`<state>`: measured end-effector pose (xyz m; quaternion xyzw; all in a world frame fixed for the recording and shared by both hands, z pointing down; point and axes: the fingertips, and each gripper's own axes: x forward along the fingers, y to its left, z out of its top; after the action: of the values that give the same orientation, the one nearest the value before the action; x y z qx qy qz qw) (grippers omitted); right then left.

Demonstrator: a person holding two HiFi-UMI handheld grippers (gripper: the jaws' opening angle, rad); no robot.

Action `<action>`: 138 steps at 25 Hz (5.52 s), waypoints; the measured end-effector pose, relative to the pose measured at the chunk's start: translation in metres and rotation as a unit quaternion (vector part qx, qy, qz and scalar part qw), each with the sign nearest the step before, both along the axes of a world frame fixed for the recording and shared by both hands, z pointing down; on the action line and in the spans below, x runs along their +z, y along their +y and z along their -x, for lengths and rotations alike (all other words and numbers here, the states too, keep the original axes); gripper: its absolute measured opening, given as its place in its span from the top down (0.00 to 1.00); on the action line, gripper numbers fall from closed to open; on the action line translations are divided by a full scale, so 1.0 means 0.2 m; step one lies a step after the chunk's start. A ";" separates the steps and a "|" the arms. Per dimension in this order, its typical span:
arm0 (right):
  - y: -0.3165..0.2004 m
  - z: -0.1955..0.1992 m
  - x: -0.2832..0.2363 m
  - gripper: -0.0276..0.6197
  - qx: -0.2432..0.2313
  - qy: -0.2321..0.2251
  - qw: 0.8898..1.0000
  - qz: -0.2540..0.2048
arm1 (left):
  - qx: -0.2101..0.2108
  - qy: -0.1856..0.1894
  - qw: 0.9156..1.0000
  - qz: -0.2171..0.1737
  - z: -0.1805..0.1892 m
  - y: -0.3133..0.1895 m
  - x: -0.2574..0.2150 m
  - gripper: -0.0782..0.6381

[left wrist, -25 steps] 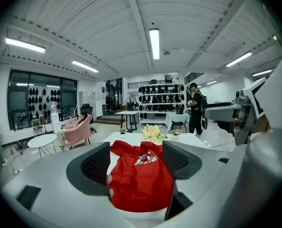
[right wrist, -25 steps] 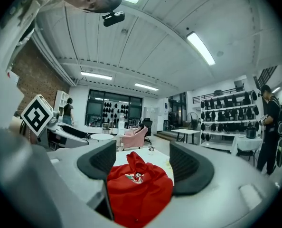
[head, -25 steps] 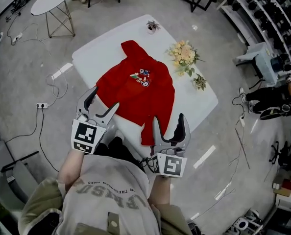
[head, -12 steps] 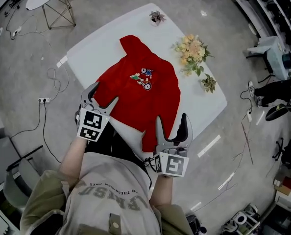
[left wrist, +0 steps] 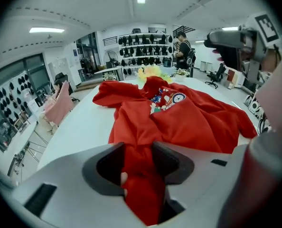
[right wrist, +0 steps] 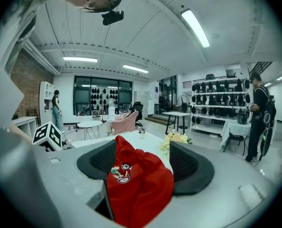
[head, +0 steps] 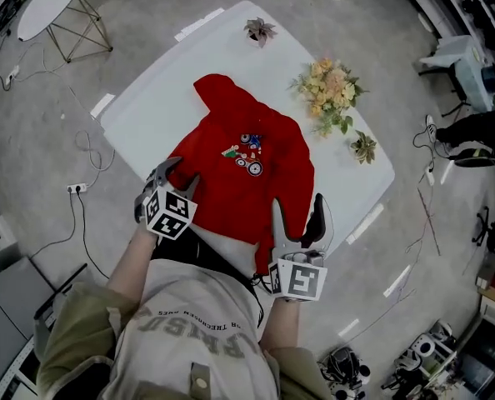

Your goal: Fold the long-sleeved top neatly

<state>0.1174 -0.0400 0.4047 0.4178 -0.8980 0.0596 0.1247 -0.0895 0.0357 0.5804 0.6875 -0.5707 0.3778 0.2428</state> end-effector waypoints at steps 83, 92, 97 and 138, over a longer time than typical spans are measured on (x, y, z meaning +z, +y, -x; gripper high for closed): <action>-0.28 -0.32 0.35 0.58 0.043 0.087 0.988 0.122 | 0.114 0.019 0.990 -0.078 0.07 -0.68 -0.45 0.52; 0.64 -0.53 0.62 0.58 -0.069 0.177 0.962 0.196 | 0.254 0.081 0.964 0.015 -0.92 0.30 -0.23 0.52; 0.97 -0.68 0.78 0.58 -0.144 0.259 0.932 0.208 | 0.306 0.087 0.946 0.058 -1.33 0.63 -0.11 0.52; 0.44 0.53 0.03 0.91 -0.200 0.032 0.973 0.107 | 0.403 -0.104 0.903 -0.104 -0.33 -0.16 -0.77 0.85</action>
<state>0.0104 0.0484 0.4100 0.2153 -0.9473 0.1160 0.2068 -0.0233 0.0046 0.4261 0.8369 -0.3032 0.4512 -0.0642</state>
